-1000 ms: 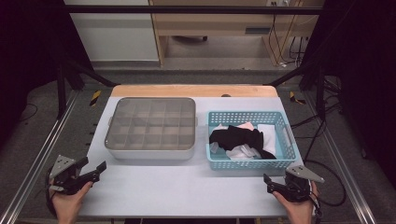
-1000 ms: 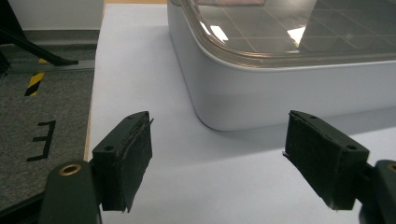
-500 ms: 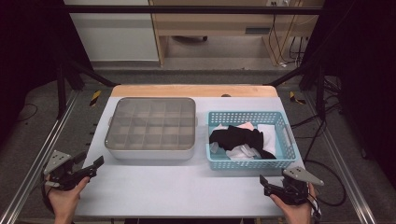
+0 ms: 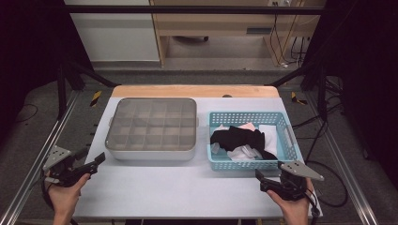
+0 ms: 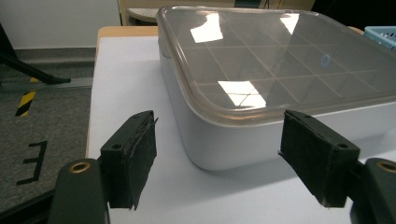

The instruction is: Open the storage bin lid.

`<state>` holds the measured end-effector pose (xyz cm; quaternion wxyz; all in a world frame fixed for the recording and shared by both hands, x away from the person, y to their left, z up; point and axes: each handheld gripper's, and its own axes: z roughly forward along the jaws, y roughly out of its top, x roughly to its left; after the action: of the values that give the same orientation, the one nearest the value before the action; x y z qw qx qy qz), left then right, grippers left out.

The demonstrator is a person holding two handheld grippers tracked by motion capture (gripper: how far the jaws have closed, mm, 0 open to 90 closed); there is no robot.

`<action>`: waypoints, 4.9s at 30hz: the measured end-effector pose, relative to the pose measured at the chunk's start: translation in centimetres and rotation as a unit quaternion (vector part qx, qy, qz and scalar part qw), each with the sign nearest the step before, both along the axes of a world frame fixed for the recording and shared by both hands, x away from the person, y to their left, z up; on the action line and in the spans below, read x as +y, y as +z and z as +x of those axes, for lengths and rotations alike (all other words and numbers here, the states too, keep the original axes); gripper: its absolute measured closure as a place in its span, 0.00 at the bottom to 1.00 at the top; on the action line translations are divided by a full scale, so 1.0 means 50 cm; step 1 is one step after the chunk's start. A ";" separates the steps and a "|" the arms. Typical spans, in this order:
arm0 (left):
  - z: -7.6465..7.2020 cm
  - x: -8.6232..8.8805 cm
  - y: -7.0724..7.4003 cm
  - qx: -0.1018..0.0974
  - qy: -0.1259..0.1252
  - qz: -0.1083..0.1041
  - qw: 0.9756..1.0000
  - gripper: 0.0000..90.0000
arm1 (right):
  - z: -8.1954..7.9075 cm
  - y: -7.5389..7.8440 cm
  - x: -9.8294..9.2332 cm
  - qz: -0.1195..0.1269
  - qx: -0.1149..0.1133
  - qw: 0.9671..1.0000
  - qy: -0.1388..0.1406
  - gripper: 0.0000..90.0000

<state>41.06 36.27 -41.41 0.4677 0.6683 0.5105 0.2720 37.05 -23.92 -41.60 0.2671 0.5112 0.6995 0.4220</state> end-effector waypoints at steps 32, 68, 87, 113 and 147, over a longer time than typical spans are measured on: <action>0.062 -0.039 0.060 -0.015 -0.015 -0.004 1.000 0.32 | 0.093 0.080 0.140 0.033 -0.029 0.997 0.063 0.18; 0.156 -0.038 0.086 -0.004 -0.017 -0.005 1.000 0.35 | 0.248 0.123 0.334 0.058 -0.033 0.992 0.102 0.21; 0.230 -0.046 0.069 0.018 0.009 0.014 1.000 0.42 | 0.330 0.083 0.385 0.050 0.010 0.996 0.067 0.33; 0.290 -0.030 0.011 0.077 0.014 0.015 0.997 0.40 | 0.389 0.018 0.437 0.025 0.072 0.997 0.008 0.27; 0.312 -0.031 -0.017 0.139 -0.016 -0.052 0.989 0.27 | 0.412 -0.009 0.437 0.074 0.142 0.987 0.025 0.21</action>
<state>56.64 34.70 -42.27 0.4301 0.6827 0.5734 0.1419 57.66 -2.08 -42.03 0.1160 0.5669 0.7095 0.4022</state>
